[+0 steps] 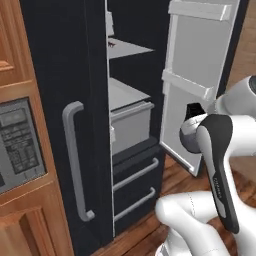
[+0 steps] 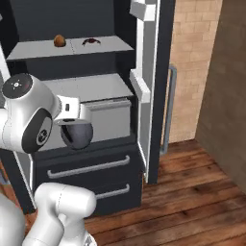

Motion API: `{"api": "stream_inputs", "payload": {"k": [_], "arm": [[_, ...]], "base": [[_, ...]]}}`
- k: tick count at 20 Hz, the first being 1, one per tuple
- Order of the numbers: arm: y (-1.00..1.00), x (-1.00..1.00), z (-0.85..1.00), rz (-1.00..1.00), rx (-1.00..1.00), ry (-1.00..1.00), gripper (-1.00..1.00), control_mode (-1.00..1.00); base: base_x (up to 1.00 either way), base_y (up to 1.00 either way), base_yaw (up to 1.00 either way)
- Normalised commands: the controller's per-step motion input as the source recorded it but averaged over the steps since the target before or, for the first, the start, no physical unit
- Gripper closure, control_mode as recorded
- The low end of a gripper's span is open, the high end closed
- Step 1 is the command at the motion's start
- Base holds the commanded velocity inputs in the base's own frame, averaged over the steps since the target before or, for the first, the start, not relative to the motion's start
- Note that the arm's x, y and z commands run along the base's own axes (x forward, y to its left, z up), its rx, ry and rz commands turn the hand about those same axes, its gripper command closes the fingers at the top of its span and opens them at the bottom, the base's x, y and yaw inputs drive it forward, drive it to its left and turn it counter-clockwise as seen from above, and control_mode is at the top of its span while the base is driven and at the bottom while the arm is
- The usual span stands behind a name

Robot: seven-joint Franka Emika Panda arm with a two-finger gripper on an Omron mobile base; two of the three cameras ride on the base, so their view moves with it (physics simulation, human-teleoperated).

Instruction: Move the bread and lobster from the second highest shelf to the top shelf to make space. Then, place the pitcher from the counter on the cleared second highest shelf.

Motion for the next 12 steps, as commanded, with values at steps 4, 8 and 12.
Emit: {"api": "stream_inputs", "payload": {"k": [4,8,12], "arm": [[0.0,0.0,0.0,0.0,0.0,0.0,1.0,1.0],[0.0,0.0,0.0,0.0,0.0,0.0,1.0,1.0],[0.0,0.0,0.0,0.0,0.0,0.0,1.0,1.0]], "base": [[0.37,-0.38,0.59],[0.41,-0.3,0.56],[0.48,-0.29,0.47]]}}
